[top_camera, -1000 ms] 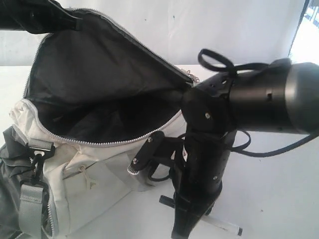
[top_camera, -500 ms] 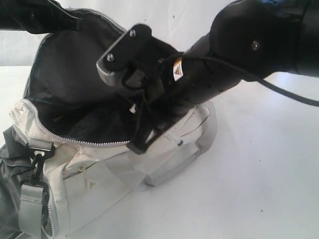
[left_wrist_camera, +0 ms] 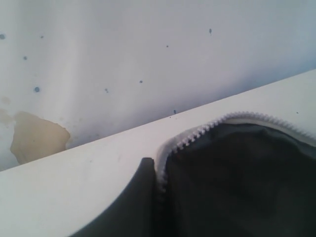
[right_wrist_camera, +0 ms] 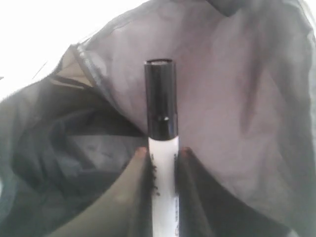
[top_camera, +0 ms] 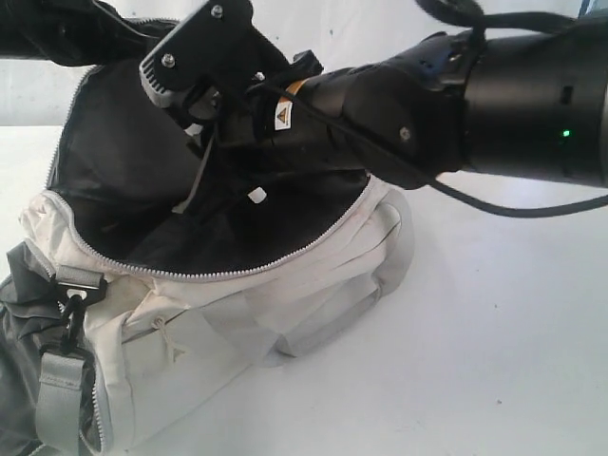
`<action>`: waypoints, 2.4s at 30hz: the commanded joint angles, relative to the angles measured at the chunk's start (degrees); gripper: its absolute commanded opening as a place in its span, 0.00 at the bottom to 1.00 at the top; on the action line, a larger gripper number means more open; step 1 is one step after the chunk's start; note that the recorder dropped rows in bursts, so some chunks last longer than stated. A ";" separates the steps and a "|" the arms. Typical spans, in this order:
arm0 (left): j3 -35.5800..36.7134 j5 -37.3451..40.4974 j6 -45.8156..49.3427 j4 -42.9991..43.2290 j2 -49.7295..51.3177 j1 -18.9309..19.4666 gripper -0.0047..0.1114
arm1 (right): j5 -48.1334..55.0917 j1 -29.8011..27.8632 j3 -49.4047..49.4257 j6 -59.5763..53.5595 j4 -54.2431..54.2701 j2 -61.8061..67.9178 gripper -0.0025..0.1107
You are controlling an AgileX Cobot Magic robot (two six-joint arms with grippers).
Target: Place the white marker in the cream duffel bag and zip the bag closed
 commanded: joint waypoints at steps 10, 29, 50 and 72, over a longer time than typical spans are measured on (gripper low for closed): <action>-0.59 0.28 -0.01 -0.37 -0.31 0.27 0.04 | -2.32 -3.69 -0.03 2.83 0.00 7.67 0.06; -0.59 0.55 -0.01 -0.37 -0.42 0.27 0.04 | -1.64 -5.03 -0.03 7.56 0.52 8.18 0.52; -1.51 29.61 5.01 -0.19 -4.02 0.27 0.04 | 36.45 -10.45 -10.11 31.11 1.54 0.04 0.04; -1.51 56.98 2.84 1.15 -4.02 0.17 0.78 | 41.33 -22.64 -10.11 31.76 3.34 2.38 0.11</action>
